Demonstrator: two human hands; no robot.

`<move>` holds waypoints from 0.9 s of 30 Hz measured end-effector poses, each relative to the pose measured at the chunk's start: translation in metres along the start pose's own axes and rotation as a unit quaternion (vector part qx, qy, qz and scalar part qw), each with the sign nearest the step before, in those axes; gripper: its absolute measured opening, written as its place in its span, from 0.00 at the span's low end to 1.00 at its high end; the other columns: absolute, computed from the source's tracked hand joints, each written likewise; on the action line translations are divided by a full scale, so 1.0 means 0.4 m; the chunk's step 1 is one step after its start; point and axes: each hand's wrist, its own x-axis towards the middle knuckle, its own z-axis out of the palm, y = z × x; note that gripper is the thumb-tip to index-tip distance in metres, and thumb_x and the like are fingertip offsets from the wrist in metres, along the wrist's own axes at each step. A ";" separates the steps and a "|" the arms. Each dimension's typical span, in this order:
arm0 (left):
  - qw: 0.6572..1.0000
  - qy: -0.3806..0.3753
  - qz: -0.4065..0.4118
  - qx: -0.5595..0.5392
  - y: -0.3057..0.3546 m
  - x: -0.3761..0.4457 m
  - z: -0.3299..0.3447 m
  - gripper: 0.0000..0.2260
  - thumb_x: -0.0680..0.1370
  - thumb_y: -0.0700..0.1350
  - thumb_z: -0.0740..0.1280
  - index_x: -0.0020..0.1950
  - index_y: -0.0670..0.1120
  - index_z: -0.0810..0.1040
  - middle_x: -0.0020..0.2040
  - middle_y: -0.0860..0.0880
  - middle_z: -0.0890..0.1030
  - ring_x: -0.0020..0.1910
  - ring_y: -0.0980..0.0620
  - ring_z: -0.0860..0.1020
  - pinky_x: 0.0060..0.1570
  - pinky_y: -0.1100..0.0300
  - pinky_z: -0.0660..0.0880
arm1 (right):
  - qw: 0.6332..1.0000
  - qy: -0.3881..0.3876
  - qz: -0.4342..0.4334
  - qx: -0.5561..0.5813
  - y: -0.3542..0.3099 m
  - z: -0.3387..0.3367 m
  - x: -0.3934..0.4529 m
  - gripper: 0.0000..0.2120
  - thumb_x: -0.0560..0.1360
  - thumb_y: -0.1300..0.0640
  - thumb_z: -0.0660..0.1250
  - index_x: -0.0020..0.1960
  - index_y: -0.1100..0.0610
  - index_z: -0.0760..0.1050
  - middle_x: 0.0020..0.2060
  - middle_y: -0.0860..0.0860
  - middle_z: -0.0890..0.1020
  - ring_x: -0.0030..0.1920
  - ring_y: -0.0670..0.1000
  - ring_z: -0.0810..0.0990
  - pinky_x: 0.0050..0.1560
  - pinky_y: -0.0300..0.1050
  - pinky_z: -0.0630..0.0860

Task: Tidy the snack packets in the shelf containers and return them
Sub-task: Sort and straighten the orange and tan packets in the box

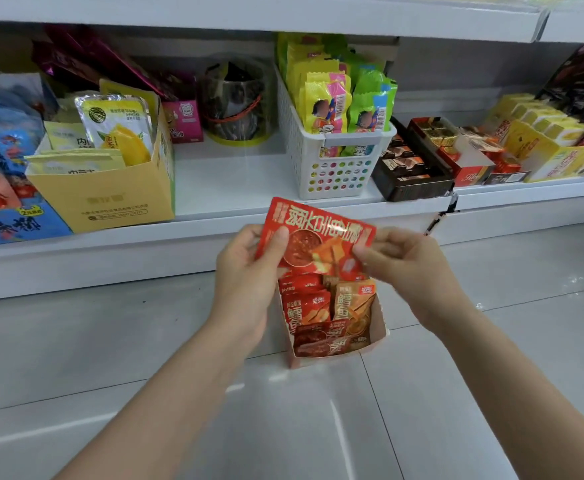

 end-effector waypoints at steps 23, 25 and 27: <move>0.790 -0.317 -0.008 0.525 -0.178 -0.023 -0.065 0.16 0.86 0.52 0.53 0.39 0.51 0.66 0.43 0.49 0.77 0.40 0.52 0.76 0.37 0.61 0.69 | 0.912 -0.087 -0.151 -0.371 0.143 0.062 0.033 0.08 0.75 0.60 0.73 0.53 0.54 0.85 0.51 0.47 0.86 0.43 0.37 0.77 0.46 0.20 0.67; 0.783 -0.325 -0.009 0.530 -0.184 -0.037 -0.067 0.16 0.86 0.52 0.52 0.37 0.53 0.64 0.40 0.53 0.74 0.37 0.55 0.74 0.34 0.66 0.66 | 0.905 -0.095 -0.155 -0.383 0.146 0.073 0.039 0.09 0.74 0.59 0.74 0.54 0.54 0.85 0.52 0.48 0.86 0.45 0.39 0.77 0.48 0.22 0.68; 0.779 -0.321 -0.002 0.539 -0.191 -0.044 -0.064 0.15 0.86 0.51 0.53 0.39 0.52 0.65 0.42 0.49 0.76 0.37 0.54 0.73 0.35 0.65 0.66 | 0.899 -0.097 -0.154 -0.398 0.151 0.079 0.042 0.09 0.74 0.57 0.75 0.54 0.53 0.85 0.51 0.48 0.86 0.46 0.40 0.78 0.52 0.30 0.72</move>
